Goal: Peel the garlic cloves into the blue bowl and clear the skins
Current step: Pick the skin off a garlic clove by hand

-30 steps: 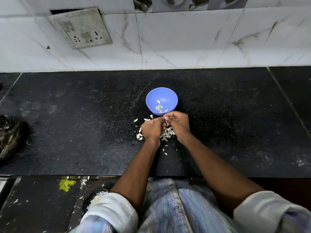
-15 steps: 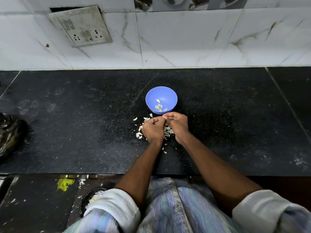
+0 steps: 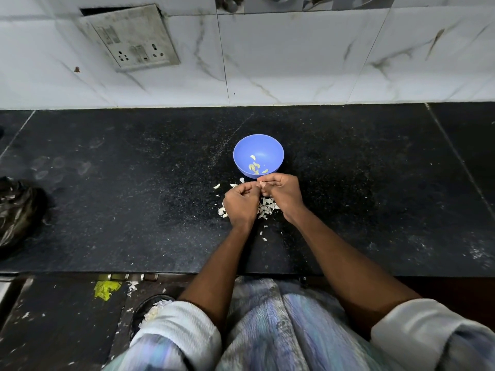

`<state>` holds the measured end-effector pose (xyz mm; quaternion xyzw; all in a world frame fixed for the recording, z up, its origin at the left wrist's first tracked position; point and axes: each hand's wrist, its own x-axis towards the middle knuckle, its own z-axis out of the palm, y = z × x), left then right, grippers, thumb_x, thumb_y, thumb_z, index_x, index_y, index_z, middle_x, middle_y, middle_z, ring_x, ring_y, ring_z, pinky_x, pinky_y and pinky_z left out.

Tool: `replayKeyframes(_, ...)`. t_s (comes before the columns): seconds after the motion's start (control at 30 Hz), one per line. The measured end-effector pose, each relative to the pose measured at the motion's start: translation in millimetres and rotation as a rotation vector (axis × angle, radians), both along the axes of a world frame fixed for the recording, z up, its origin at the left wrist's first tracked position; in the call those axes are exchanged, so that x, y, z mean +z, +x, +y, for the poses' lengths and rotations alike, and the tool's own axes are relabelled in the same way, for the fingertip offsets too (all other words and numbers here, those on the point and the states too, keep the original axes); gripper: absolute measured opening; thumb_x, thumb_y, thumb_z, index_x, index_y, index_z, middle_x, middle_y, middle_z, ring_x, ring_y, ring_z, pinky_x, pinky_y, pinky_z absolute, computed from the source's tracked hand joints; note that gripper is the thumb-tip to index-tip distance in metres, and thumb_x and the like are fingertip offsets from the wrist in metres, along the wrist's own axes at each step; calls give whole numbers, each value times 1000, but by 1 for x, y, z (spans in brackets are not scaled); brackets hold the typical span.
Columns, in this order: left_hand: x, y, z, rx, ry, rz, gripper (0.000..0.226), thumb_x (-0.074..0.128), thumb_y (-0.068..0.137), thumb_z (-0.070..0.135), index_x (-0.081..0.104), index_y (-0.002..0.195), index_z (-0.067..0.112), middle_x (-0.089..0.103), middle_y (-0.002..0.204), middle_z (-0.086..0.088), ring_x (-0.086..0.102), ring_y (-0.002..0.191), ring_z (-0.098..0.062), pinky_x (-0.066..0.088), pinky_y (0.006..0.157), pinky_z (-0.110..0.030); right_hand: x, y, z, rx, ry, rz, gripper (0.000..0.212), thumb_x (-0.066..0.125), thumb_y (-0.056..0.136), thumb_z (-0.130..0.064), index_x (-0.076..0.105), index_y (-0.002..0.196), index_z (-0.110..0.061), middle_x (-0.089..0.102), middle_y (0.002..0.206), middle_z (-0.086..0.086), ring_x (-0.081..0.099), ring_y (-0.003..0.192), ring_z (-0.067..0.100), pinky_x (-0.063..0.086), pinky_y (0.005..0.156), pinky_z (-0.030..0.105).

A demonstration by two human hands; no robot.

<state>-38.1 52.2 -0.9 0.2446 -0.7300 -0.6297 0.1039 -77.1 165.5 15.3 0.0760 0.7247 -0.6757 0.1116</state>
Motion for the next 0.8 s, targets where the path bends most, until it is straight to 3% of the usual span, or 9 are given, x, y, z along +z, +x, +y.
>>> replayKeyframes(0.17,0,3,-3,-70,-90,45,6,80,90,17,84,91,21,78,75,9,76,72,-16,63,71,-33,2,-1,5,-25,-30,-48,13,74,88,3,77,98,-5,78,84,12,70,67,11,57,66,22)
replayKeyframes(0.37,-2,4,-6,-69,-244,109,6,80,90,16,83,90,22,76,79,13,73,71,-7,62,70,-36,3,-2,12,44,-102,-113,17,76,88,-2,76,105,-1,78,91,19,74,79,21,60,76,31)
replayKeyframes(0.5,-3,3,-8,-74,-339,64,11,73,90,18,79,89,27,75,85,12,70,75,-6,61,72,-37,6,-1,15,79,-69,-102,15,77,86,-1,76,101,1,77,93,21,70,76,20,60,75,29)
replayKeyframes(0.67,-3,1,-7,-107,-122,13,9,75,91,17,82,90,23,79,81,10,75,74,-9,64,77,-41,1,-1,18,93,46,-8,8,73,90,3,75,97,2,76,84,19,70,68,16,58,67,25)
replayKeyframes(0.8,-3,2,-9,-149,-65,46,3,83,90,23,83,93,21,80,84,8,77,76,-15,65,79,-44,2,0,18,94,95,58,7,72,90,4,75,95,1,75,81,17,68,66,13,57,63,22)
